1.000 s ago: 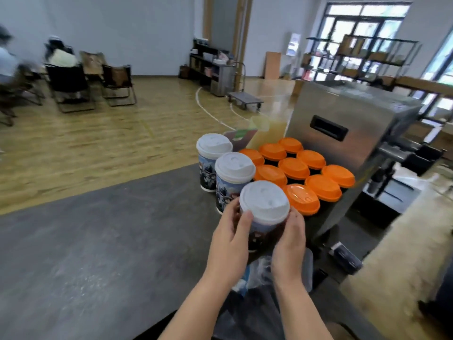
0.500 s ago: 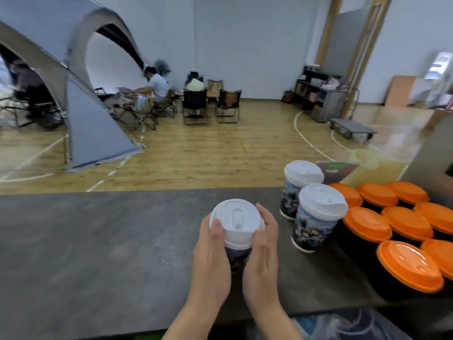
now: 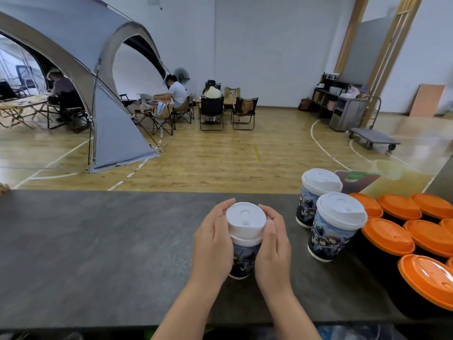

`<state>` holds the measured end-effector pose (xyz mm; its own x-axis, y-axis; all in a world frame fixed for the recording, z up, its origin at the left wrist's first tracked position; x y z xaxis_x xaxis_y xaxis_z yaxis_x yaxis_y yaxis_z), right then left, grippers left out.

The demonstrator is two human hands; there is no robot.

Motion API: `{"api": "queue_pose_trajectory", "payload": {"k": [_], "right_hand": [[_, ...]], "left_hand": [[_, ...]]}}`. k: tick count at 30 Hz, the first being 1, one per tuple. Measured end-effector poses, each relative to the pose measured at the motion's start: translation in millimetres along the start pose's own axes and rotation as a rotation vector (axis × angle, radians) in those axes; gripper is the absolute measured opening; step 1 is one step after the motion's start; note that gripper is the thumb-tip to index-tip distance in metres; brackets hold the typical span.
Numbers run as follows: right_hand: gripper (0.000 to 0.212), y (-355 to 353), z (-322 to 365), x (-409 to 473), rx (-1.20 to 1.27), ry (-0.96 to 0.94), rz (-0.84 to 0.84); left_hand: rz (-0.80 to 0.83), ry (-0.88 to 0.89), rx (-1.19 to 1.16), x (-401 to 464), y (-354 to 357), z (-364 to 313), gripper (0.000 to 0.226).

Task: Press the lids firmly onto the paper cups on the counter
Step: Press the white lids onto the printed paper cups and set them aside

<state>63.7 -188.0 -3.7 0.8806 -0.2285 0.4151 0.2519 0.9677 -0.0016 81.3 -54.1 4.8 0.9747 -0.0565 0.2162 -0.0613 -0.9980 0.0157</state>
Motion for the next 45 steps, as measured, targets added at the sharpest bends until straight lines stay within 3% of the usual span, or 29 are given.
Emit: {"api": "queue_pose_trajectory", "payload": {"k": [5, 16, 28, 32, 34, 37, 41, 45], "right_hand": [[0.052, 4.0, -2.0, 5.5, -0.034, -0.014, 0.054], [0.045, 7.7, -9.9, 13.0, 0.034, -0.076, 0.168], [0.045, 7.9, -12.2, 7.1, 0.039, -0.001, 0.153], [0.037, -5.5, -1.1, -4.1, -0.026, -0.003, 0.033], [0.031, -12.1, 13.3, -9.1, -0.124, -0.045, -0.024], [0.01, -12.8, 21.4, -12.5, -0.203, -0.047, -0.008], [0.035, -11.2, 19.6, -11.7, -0.26, -0.04, 0.037], [0.048, -2.1, 16.4, -12.6, -0.175, -0.013, 0.108]], "left_hand": [[-0.028, 0.088, 0.098, -0.7, 8.2, -2.7, 0.036], [-0.001, 0.271, 0.004, 4.0, 6.1, 9.2, 0.046], [0.178, 0.187, 0.025, 8.5, 0.7, 10.9, 0.04], [0.268, 0.059, 0.062, 16.9, -9.5, 6.3, 0.036], [0.21, 0.044, 0.079, 17.6, -16.7, 1.5, 0.025], [-0.008, 0.083, 0.132, 6.8, -24.4, -10.4, 0.016], [0.011, 0.042, 0.063, -10.5, -9.8, -17.3, 0.042], [0.098, 0.001, 0.065, -22.7, 9.0, -13.7, 0.03]]}}
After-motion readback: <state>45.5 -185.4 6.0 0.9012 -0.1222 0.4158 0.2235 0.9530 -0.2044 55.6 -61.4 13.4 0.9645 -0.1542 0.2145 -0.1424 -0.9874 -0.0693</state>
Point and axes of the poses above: each hand's wrist, its own x-axis towards the middle knuckle, its own y-axis out of the palm, z = x × y, the point moved 6 cm from there along x, towards the middle knuckle, and after that the axes turned 12 degrees about z, right-handed, at the moved point
